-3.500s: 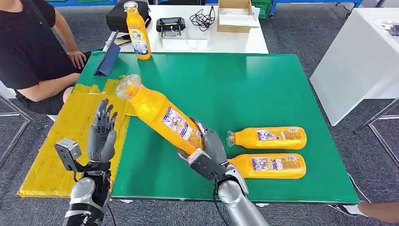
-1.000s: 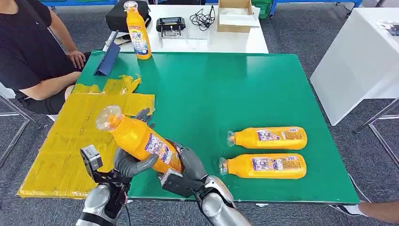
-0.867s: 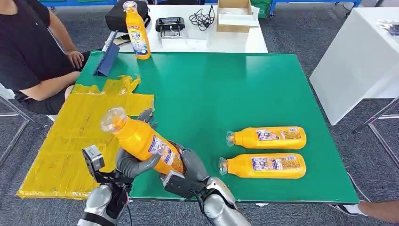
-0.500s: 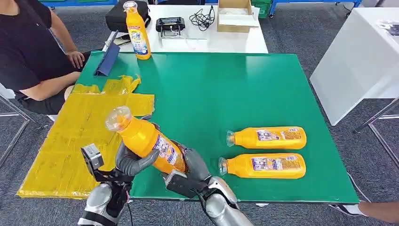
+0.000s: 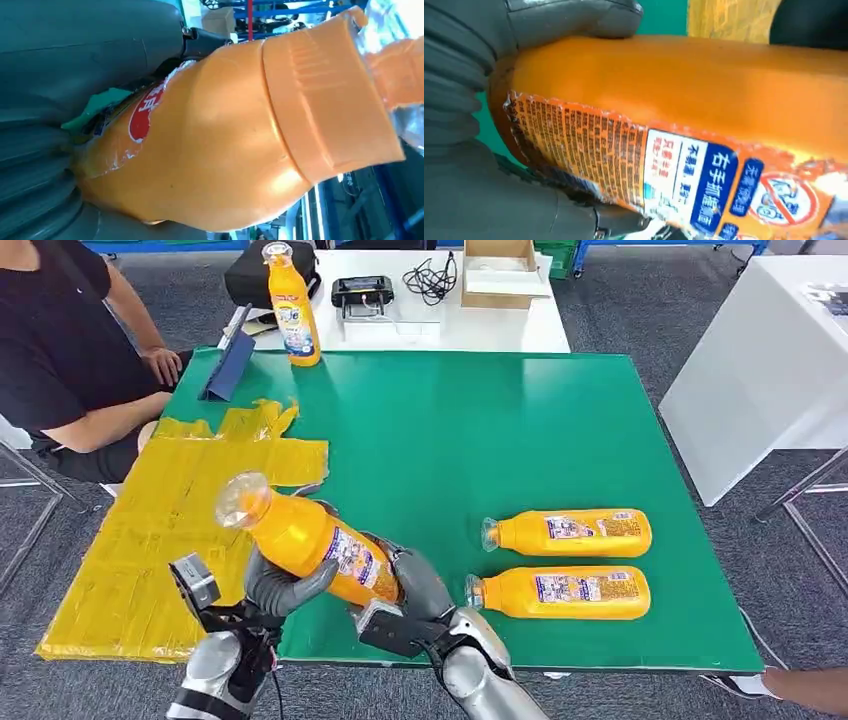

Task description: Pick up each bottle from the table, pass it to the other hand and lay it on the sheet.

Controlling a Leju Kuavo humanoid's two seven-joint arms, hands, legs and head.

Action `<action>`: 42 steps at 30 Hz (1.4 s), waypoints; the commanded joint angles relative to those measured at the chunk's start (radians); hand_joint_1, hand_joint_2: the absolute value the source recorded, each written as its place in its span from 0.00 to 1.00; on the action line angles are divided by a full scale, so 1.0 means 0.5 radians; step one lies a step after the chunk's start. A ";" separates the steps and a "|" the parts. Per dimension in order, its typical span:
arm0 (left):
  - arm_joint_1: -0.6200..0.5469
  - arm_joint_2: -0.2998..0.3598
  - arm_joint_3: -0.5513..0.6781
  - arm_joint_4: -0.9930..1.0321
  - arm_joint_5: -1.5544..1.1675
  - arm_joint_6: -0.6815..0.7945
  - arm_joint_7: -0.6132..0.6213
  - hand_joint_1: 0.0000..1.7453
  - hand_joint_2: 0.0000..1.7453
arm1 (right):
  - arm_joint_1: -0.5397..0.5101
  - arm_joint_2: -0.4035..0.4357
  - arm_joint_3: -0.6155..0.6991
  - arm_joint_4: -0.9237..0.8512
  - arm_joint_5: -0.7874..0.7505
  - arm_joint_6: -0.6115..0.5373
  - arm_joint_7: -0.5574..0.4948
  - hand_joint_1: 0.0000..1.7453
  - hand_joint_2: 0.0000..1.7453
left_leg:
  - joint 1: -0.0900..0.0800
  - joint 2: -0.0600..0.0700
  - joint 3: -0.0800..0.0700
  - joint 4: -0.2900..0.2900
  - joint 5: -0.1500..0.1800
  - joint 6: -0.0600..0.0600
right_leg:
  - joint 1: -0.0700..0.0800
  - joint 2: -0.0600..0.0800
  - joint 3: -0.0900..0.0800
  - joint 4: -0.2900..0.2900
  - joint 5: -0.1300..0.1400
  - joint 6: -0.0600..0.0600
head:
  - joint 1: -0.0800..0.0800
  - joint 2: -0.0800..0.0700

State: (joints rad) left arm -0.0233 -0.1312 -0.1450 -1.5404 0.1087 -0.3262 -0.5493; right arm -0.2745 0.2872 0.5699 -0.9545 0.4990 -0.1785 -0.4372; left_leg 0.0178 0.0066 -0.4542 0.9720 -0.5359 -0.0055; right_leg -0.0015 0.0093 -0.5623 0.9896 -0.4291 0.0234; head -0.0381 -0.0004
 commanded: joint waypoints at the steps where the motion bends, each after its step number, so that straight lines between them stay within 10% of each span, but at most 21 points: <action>1: -0.024 -0.049 0.012 0.003 -0.188 0.107 -0.073 1.00 1.00 | -0.043 -0.075 -0.117 -0.084 0.082 -0.134 0.061 0.00 1.00 | 0.000 -0.004 0.000 -0.001 0.001 0.003 | 0.000 -0.004 0.002 -0.003 0.001 0.001 | 0.000 0.000; 6: -0.027 -0.052 0.019 -0.011 -0.229 0.144 -0.089 1.00 1.00 | -0.045 -0.086 -0.133 -0.115 0.068 -0.120 0.060 0.00 1.00 | 0.000 -0.003 0.000 -0.001 0.001 0.003 | 0.001 -0.004 0.002 -0.003 0.001 0.001 | 0.000 0.000; 11: -0.220 0.014 0.174 -0.013 -1.260 1.211 -0.298 1.00 1.00 | -0.041 -0.224 -0.087 -0.401 0.037 -0.012 0.096 0.00 1.00 | 0.001 -0.008 -0.004 0.002 0.001 0.003 | 0.001 -0.009 -0.001 0.000 0.000 0.001 | 0.000 0.000; 24: -0.231 0.035 0.182 0.010 -1.251 1.219 -0.298 1.00 1.00 | -0.025 -0.243 -0.089 -0.444 0.021 0.006 0.106 0.00 1.00 | 0.000 -0.003 0.001 0.000 0.001 0.001 | 0.000 -0.003 0.001 -0.001 0.000 0.000 | 0.000 0.000; 31: -0.531 0.402 0.388 0.987 -2.670 2.049 0.220 1.00 1.00 | -0.053 -0.460 -0.105 -0.723 -0.156 0.078 0.028 0.00 1.00 | -0.001 -0.007 0.005 -0.007 0.006 0.002 | -0.001 -0.007 0.006 -0.006 0.003 -0.001 | 0.001 0.000; 42: -0.605 0.566 0.399 1.626 -3.033 1.999 0.453 1.00 1.00 | 0.090 -0.732 -0.250 -1.056 -0.332 0.193 0.004 0.00 1.00 | -0.001 -0.010 0.008 -0.006 0.003 0.003 | 0.000 -0.010 0.010 -0.006 -0.001 0.002 | 0.001 0.000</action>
State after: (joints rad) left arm -0.2346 0.0748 0.0473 -1.0638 -1.3745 0.6836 -0.3604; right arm -0.2466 0.0556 0.4917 -1.3730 0.3799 -0.1327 -0.4341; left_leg 0.0179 0.0066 -0.4536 0.9721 -0.5350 -0.0062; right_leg -0.0011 0.0094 -0.5621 0.9904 -0.4291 0.0234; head -0.0378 -0.0004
